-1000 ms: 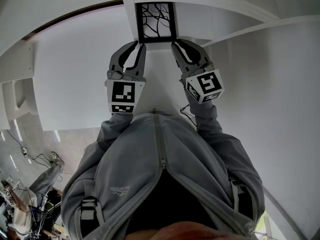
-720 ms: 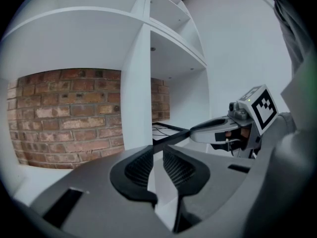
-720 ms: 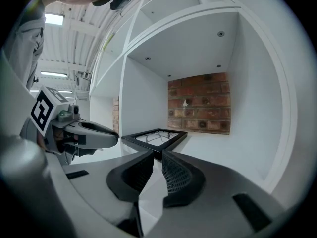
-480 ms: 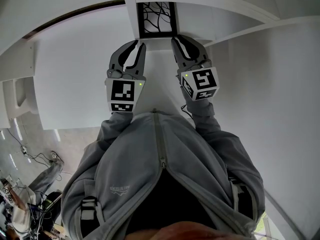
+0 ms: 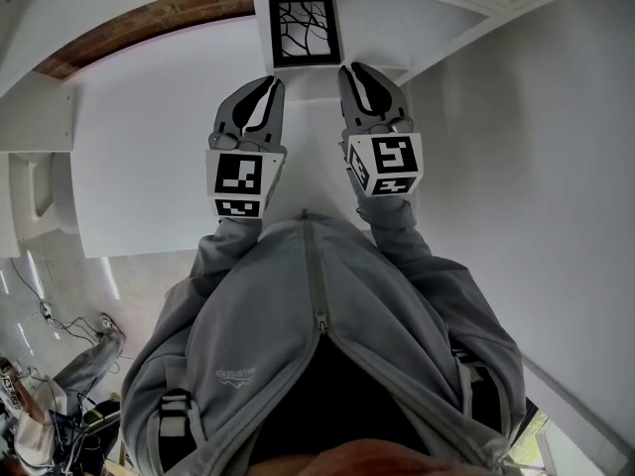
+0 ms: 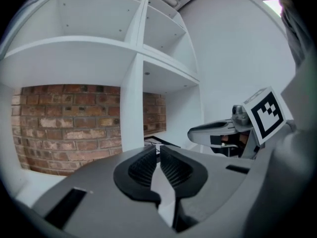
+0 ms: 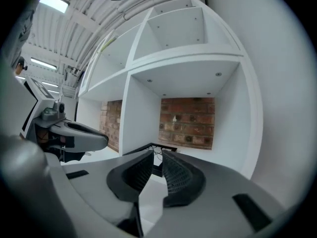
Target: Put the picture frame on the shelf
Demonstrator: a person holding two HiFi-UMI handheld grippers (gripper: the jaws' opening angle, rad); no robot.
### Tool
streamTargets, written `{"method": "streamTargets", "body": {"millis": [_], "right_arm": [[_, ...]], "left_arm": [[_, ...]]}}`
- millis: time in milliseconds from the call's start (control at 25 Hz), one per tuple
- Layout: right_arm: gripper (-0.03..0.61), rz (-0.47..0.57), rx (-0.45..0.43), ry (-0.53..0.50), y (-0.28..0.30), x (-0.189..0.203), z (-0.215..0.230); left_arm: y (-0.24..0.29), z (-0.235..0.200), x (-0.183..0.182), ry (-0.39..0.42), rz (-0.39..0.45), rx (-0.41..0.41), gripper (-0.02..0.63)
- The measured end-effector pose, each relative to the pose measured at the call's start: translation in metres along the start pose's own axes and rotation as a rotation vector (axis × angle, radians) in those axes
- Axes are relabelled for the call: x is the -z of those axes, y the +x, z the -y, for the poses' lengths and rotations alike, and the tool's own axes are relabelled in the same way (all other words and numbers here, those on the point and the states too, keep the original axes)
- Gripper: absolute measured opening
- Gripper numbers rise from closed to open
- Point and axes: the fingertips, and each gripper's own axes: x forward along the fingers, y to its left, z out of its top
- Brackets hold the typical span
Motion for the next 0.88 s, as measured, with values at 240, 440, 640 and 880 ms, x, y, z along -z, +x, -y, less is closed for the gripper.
{"method": "streamTargets", "body": {"millis": [240,440,640,880], "right_arm": [[0.04,0.068,0.047,-0.005,-0.035,-0.042,-0.013],[0.032,0.119,0.059,-0.019,-0.068,-0.067,-0.026],[0.029,0.164,0.077,-0.055,-0.101,-0.087,-0.038],[0.029,0.191,0.092,-0.072,-0.135,-0.097,-0.05]], "left_arm": [[-0.026,0.019,-0.04,0.008,0.092,0.025,0.008],[-0.048,0.03,-0.061,0.001,0.145,0.037,0.008],[-0.075,0.038,-0.073,-0.02,0.179,0.028,0.008],[-0.109,0.044,-0.083,0.0,0.21,-0.006,0.008]]}}
